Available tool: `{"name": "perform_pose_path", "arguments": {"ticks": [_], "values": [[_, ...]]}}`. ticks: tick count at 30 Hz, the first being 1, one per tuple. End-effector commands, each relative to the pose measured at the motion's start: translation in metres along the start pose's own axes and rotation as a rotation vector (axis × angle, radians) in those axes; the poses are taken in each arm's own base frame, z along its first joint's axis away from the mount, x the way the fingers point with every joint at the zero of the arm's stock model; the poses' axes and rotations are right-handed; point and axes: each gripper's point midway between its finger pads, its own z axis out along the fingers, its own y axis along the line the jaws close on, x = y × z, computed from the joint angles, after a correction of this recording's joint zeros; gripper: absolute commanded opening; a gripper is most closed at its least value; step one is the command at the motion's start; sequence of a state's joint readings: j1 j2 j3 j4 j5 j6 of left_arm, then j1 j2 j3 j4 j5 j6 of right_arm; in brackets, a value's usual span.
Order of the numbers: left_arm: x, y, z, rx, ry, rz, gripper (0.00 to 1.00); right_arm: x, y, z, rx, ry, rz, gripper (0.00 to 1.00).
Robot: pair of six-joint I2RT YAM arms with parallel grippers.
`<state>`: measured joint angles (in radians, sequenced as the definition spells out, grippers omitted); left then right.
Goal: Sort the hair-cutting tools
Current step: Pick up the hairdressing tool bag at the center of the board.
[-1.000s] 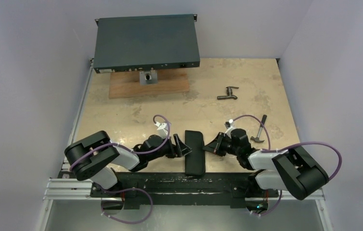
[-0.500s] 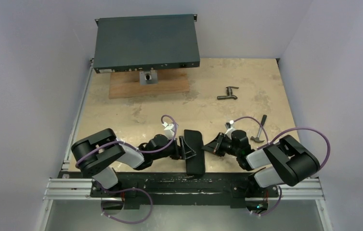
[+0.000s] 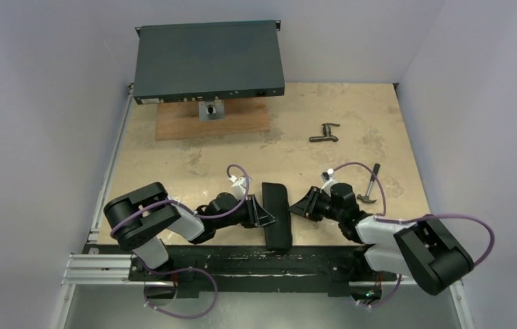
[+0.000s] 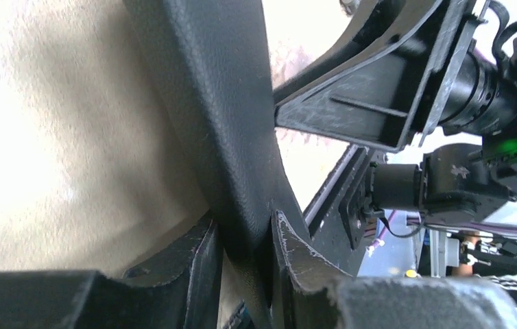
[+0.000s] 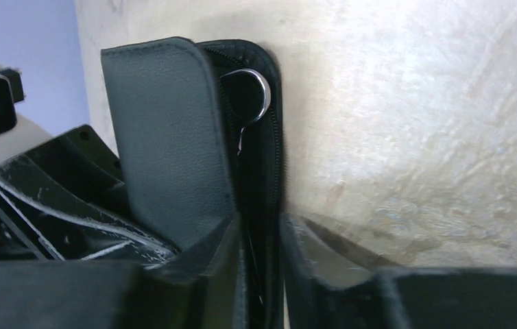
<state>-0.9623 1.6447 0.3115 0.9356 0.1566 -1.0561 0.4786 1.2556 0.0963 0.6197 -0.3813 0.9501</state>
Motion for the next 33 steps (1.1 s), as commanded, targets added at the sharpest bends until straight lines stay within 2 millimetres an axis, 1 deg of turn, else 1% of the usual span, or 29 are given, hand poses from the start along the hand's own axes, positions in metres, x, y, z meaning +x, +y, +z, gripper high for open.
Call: {"name": "perform_pose_path", "arguments": {"ticks": [1,3,4,6,9,10,11,13,15,18,22,25,28,33], "values": [[-0.001,-0.002,-0.02,0.052,-0.034,0.06,0.05,0.0,0.012,-0.009,0.029,0.049,-0.076,0.42],[-0.009,-0.011,-0.03,0.081,-0.072,0.066,0.03,-0.011,0.034,-0.016,-0.015,0.026,-0.108,0.6],[-0.012,-0.015,-0.036,0.093,-0.089,0.069,0.02,-0.015,0.042,-0.02,-0.03,0.018,-0.127,0.66],[-0.021,-0.025,-0.046,0.122,-0.127,0.082,0.02,-0.021,0.06,-0.028,-0.069,0.007,-0.164,0.73],[-0.037,-0.05,-0.063,0.18,-0.184,0.116,0.02,-0.026,0.08,-0.039,-0.12,-0.004,-0.21,0.8],[-0.042,-0.056,-0.069,0.187,-0.2,0.125,0.02,-0.027,0.087,-0.043,-0.147,-0.004,-0.227,0.81],[-0.049,-0.067,-0.075,0.206,-0.224,0.14,0.02,-0.026,0.094,-0.046,-0.179,-0.003,-0.24,0.83],[-0.061,-0.087,-0.091,0.246,-0.263,0.174,0.02,-0.023,0.113,-0.055,-0.275,0.004,-0.285,0.85],[-0.069,-0.104,-0.107,0.287,-0.294,0.205,0.02,-0.019,0.136,-0.066,-0.401,0.011,-0.32,0.89],[-0.077,-0.125,-0.128,0.337,-0.323,0.234,0.02,-0.013,0.172,-0.089,-0.587,0.026,-0.375,0.94],[-0.08,-0.145,-0.146,0.391,-0.322,0.245,0.02,-0.013,0.205,-0.113,-0.736,0.016,-0.424,0.99],[-0.08,-0.157,-0.15,0.426,-0.308,0.238,0.02,-0.015,0.221,-0.125,-0.799,0.01,-0.449,0.99],[-0.081,-0.167,-0.15,0.458,-0.299,0.231,0.02,-0.017,0.231,-0.129,-0.822,0.012,-0.468,0.99],[-0.086,-0.188,-0.15,0.532,-0.293,0.228,0.02,-0.015,0.236,-0.122,-0.805,0.033,-0.497,0.99]]}}
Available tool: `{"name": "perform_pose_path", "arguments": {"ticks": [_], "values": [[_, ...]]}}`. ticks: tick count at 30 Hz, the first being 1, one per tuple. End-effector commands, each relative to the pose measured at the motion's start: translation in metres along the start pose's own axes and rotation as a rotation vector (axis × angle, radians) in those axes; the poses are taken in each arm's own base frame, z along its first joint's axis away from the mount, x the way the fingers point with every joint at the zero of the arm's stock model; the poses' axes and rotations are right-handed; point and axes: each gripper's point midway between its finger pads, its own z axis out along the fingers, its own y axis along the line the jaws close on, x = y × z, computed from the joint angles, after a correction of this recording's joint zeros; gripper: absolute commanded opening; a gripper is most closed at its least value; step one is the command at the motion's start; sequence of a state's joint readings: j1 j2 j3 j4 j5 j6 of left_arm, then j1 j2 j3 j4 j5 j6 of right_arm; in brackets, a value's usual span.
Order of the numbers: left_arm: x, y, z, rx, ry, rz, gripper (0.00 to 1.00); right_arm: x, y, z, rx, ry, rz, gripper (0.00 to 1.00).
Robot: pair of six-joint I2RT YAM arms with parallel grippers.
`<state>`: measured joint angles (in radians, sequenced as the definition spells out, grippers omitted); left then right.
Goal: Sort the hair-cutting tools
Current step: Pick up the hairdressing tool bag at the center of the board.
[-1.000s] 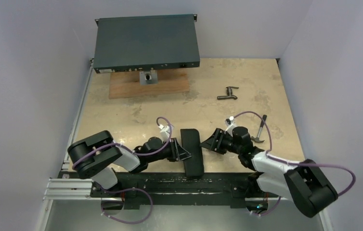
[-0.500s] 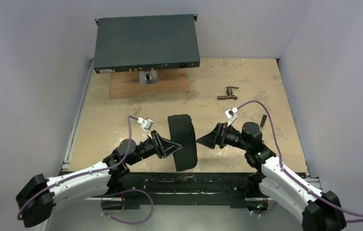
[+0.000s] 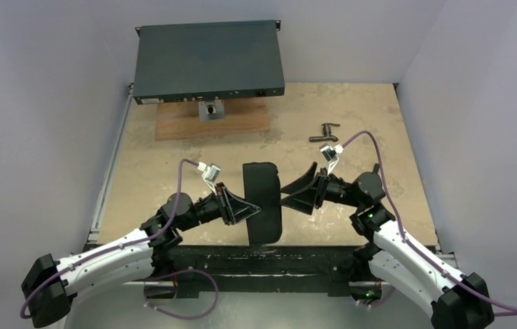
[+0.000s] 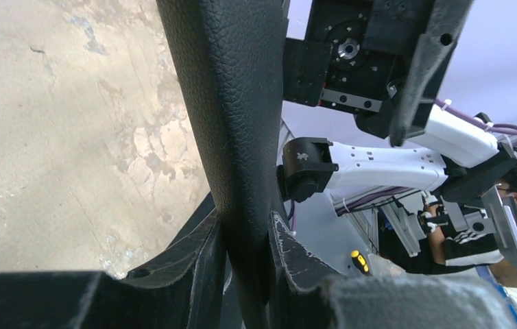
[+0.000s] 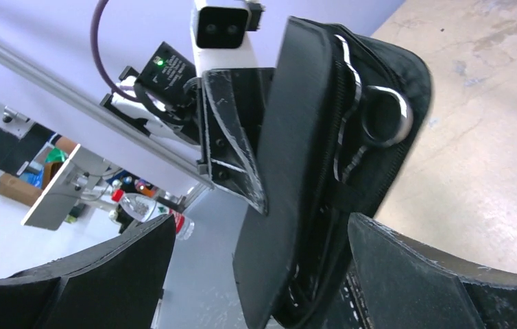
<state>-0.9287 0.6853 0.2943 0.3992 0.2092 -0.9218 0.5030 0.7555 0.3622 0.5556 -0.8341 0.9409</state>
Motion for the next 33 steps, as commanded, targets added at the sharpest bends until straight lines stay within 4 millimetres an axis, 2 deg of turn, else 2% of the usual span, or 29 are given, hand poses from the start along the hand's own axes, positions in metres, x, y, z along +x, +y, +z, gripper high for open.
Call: {"name": "perform_pose_path", "arguments": {"ticks": [1,4,11,18,26,30,33], "values": [[-0.04,-0.062,0.005,0.205,-0.087,0.02,0.02,-0.009,0.022,0.009,-0.062,0.02,-0.08,0.99],[-0.042,-0.069,0.008,0.237,-0.089,0.022,0.02,-0.013,0.012,0.012,-0.003,0.016,-0.099,0.98],[-0.049,-0.079,-0.003,0.257,-0.11,0.045,0.0,-0.03,0.01,0.002,0.118,-0.044,-0.193,0.99],[-0.05,-0.086,-0.01,0.284,-0.114,0.058,0.0,-0.028,0.006,0.004,0.124,-0.037,-0.173,0.99],[-0.047,-0.089,-0.004,0.308,-0.09,0.054,0.0,-0.036,0.047,0.01,-0.083,-0.046,-0.167,0.99],[-0.046,-0.089,-0.002,0.313,-0.086,0.055,0.0,-0.038,0.053,0.011,-0.114,-0.046,-0.166,0.99],[-0.047,-0.092,-0.001,0.324,-0.084,0.056,0.0,-0.034,0.05,0.014,-0.121,-0.024,-0.151,0.98]]}}
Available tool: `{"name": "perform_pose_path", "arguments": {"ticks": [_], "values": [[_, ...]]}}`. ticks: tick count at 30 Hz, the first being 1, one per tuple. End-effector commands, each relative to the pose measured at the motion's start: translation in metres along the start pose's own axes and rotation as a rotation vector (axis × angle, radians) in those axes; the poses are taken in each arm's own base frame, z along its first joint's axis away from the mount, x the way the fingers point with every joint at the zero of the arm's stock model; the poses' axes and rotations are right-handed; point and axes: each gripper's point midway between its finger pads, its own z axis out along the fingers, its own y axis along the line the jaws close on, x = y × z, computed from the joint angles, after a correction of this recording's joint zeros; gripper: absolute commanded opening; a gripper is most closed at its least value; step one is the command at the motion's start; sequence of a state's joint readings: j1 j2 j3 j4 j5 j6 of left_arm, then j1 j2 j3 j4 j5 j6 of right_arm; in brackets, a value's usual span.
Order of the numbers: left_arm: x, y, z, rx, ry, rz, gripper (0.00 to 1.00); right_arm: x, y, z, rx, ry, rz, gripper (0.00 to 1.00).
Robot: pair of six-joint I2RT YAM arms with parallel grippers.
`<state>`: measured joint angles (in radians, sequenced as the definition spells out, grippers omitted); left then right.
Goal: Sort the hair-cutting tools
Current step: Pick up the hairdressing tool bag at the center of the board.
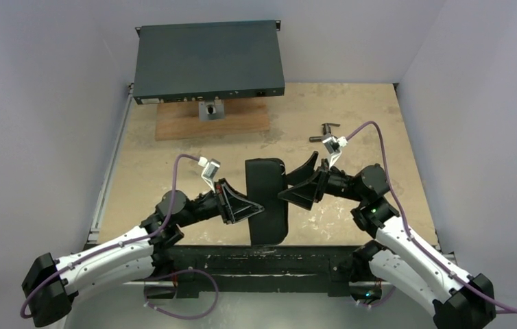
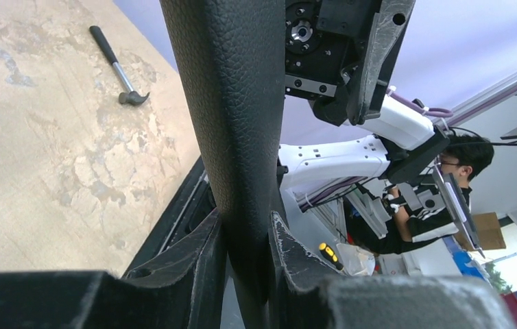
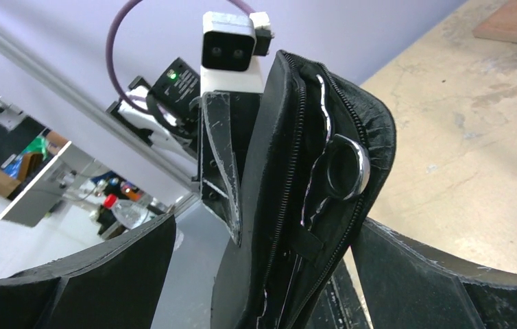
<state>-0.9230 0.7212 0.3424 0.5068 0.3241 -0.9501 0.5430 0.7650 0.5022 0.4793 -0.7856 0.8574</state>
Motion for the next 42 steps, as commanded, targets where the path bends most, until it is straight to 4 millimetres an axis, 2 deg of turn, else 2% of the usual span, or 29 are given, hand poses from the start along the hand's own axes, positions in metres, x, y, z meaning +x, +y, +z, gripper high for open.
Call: {"name": "perform_pose_path", "arguments": {"ticks": [1,7,11,13,17,21,23,28,31,36,42], "values": [[-0.036,-0.052,0.005,0.171,-0.088,0.06,0.0,-0.005,0.019,0.004,-0.096,0.014,-0.02,0.97],[-0.036,-0.058,0.011,0.211,-0.078,0.057,0.0,0.013,0.009,0.021,-0.057,0.094,-0.008,0.94],[-0.035,-0.054,0.015,0.194,-0.07,0.05,0.0,0.009,0.019,0.022,-0.093,0.067,-0.006,0.88],[-0.037,-0.049,0.017,0.162,-0.072,0.054,0.0,0.004,0.022,0.022,-0.093,0.049,-0.008,0.77],[-0.037,-0.039,0.019,0.093,-0.06,0.072,0.0,0.0,0.023,0.022,-0.085,0.021,0.009,0.47],[-0.035,-0.031,0.019,0.044,-0.045,0.074,0.01,-0.004,0.024,0.024,-0.089,0.002,0.036,0.3],[-0.034,-0.028,0.02,0.029,-0.033,0.074,0.08,-0.007,0.024,0.024,-0.088,-0.015,0.05,0.23],[-0.029,-0.026,0.018,0.022,-0.012,0.071,0.5,-0.009,0.028,0.023,-0.109,-0.032,0.07,0.04],[-0.023,-0.028,0.014,0.048,-0.004,0.066,0.66,-0.01,0.035,0.022,-0.145,-0.045,0.091,0.0],[-0.01,-0.031,0.01,0.142,0.004,0.034,0.74,-0.01,0.047,0.02,-0.241,-0.051,0.129,0.0],[-0.003,-0.057,0.012,0.333,0.037,0.002,0.71,-0.009,0.052,0.021,-0.317,-0.051,0.152,0.0]]}}
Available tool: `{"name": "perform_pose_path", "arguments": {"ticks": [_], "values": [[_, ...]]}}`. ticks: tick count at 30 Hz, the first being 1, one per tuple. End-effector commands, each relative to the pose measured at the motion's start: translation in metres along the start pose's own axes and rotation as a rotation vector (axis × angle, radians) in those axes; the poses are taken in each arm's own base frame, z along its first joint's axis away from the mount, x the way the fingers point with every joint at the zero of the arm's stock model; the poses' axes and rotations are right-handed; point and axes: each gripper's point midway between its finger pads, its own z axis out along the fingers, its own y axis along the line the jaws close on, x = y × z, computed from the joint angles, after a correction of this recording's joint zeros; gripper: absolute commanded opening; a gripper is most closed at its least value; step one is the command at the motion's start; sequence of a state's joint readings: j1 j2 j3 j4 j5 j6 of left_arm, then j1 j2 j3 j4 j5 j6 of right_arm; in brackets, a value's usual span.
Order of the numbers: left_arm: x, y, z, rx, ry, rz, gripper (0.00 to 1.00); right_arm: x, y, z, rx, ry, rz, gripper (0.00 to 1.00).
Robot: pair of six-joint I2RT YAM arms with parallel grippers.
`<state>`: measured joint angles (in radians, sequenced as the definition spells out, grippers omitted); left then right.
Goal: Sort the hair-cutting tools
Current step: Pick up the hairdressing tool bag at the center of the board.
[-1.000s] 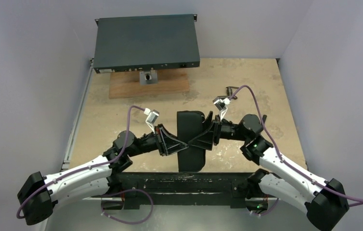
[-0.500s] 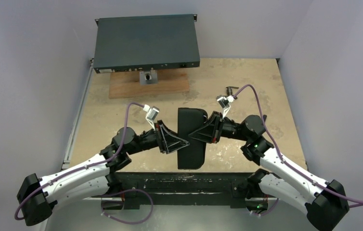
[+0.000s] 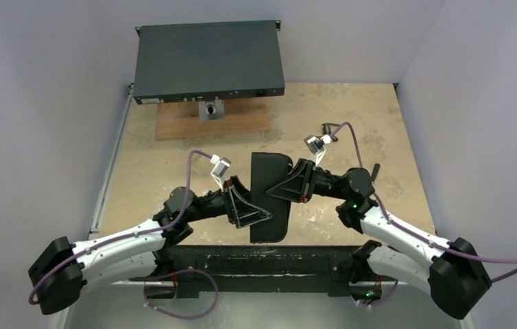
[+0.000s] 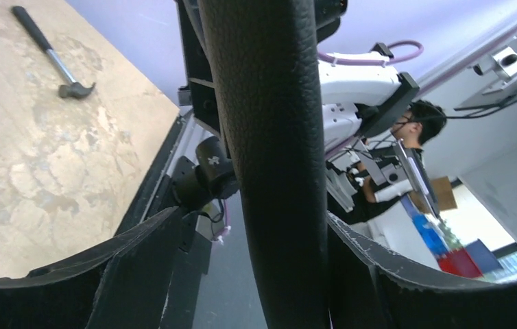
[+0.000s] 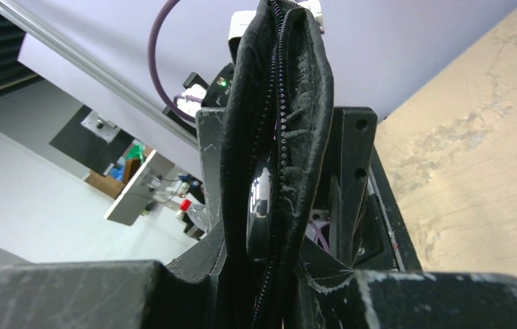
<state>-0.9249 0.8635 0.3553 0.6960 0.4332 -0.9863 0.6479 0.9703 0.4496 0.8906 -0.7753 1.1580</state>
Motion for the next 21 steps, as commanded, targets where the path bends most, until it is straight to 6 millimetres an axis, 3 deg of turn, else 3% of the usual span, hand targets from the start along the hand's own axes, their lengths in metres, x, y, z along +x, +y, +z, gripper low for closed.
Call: {"name": "perform_pose_path", "arguments": {"ticks": [1,4,8,10,14,17,21], "values": [[-0.01,-0.046,0.004,0.236,-0.013,0.022,0.68,-0.012,0.039,0.002,-0.165,-0.033,-0.06,0.0],[-0.008,-0.046,0.008,0.246,0.006,0.02,0.55,-0.015,0.041,0.004,-0.177,-0.029,-0.074,0.0],[-0.008,-0.048,0.01,0.253,0.014,0.028,0.14,-0.016,0.038,0.007,-0.157,-0.021,-0.08,0.01],[-0.01,-0.046,0.011,0.24,0.005,0.033,0.0,-0.017,0.036,0.008,-0.138,-0.015,-0.082,0.12],[-0.016,-0.042,0.008,0.189,-0.024,0.051,0.0,-0.012,0.03,0.005,-0.09,0.004,-0.087,0.47],[-0.023,-0.038,0.005,0.137,-0.06,0.068,0.0,-0.006,0.02,-0.001,-0.018,0.013,-0.1,0.53],[-0.035,-0.033,0.0,0.069,-0.123,0.082,0.0,0.002,0.012,-0.009,0.033,0.011,-0.085,0.54]]}}
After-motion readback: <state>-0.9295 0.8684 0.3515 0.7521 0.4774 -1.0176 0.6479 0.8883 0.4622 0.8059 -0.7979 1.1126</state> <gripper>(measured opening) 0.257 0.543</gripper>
